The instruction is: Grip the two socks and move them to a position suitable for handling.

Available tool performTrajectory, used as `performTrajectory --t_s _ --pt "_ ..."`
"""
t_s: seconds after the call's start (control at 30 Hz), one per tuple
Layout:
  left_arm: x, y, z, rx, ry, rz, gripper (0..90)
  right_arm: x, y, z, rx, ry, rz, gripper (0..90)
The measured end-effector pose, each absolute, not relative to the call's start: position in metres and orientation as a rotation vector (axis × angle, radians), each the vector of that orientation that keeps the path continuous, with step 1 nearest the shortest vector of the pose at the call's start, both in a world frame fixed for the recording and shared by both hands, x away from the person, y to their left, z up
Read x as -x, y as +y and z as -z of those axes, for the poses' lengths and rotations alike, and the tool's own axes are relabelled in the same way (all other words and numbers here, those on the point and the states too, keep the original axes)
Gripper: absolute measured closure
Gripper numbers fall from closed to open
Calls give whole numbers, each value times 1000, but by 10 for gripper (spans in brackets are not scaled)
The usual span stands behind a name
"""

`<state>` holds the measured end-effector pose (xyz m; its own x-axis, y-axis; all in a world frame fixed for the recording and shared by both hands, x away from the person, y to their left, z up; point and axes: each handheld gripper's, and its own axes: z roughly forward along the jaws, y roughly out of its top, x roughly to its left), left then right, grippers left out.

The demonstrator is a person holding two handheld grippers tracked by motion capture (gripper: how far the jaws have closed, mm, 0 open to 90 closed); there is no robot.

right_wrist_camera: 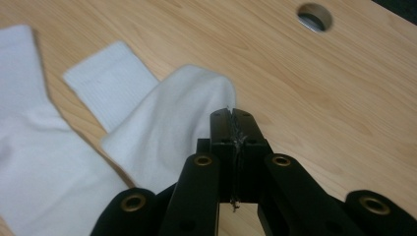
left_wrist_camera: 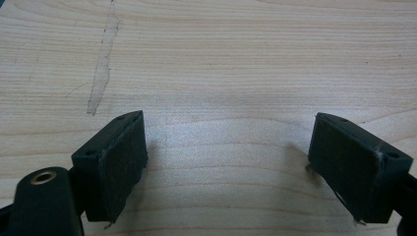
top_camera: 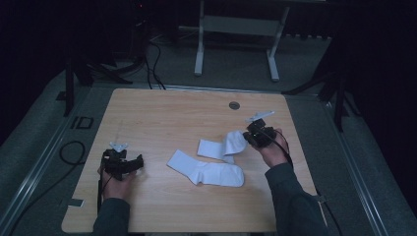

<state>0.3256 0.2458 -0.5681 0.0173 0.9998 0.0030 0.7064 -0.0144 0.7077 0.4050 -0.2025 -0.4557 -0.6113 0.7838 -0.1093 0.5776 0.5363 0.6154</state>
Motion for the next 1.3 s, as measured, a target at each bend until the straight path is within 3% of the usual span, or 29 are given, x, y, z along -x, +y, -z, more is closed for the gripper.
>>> performTrajectory --t_s 0.4,1.03,1.17,1.3 --pt "-326 246 568 -1774 1742 -726 147 -406 -246 466 -1211 2369 -710 885" --pt "-326 246 568 -1775 1742 -726 147 -403 -275 484 -1264 2359 -584 881" --pt "-326 246 568 -1774 1742 -726 147 -402 -279 485 -1259 2364 -597 726" --pt "-326 246 568 -1774 1742 -726 147 -400 -273 483 -1206 2384 -613 653"
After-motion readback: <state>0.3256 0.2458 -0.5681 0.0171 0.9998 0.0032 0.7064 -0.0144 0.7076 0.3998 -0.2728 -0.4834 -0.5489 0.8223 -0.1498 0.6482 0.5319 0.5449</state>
